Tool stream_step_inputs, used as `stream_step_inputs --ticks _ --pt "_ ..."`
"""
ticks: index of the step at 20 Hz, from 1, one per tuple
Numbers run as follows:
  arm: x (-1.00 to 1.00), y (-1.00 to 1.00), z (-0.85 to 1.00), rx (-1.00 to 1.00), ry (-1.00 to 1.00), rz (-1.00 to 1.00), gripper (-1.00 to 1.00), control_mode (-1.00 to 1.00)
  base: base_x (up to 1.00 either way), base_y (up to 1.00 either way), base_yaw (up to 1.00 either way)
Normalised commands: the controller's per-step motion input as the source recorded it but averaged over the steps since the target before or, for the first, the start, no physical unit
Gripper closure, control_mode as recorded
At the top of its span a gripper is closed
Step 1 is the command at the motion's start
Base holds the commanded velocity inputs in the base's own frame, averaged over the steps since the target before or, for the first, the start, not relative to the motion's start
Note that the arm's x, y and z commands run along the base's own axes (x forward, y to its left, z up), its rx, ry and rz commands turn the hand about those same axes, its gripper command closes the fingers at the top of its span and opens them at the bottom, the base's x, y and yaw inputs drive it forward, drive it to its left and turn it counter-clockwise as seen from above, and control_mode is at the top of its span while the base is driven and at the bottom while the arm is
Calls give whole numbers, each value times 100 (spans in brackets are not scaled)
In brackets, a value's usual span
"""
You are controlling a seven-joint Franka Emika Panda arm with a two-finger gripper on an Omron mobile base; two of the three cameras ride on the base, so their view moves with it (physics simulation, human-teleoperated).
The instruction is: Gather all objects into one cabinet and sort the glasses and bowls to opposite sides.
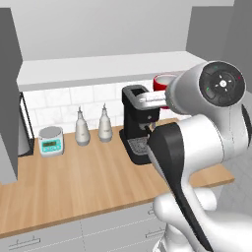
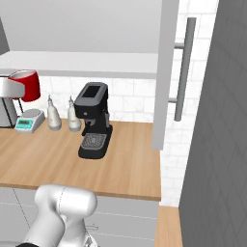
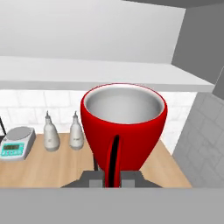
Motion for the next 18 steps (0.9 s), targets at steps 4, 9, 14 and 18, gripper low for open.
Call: stream_step_inputs --ticks 4,9,14,18 --pt "-13 0 -4 1 8 -1 100 -100 0 0 0" --pt "0 0 0 0 0 0 100 -100 0 0 0" --pt "0 0 0 0 0 0 100 -100 0 0 0" --pt "0 0 0 0 0 0 100 100 -49 -1 0"
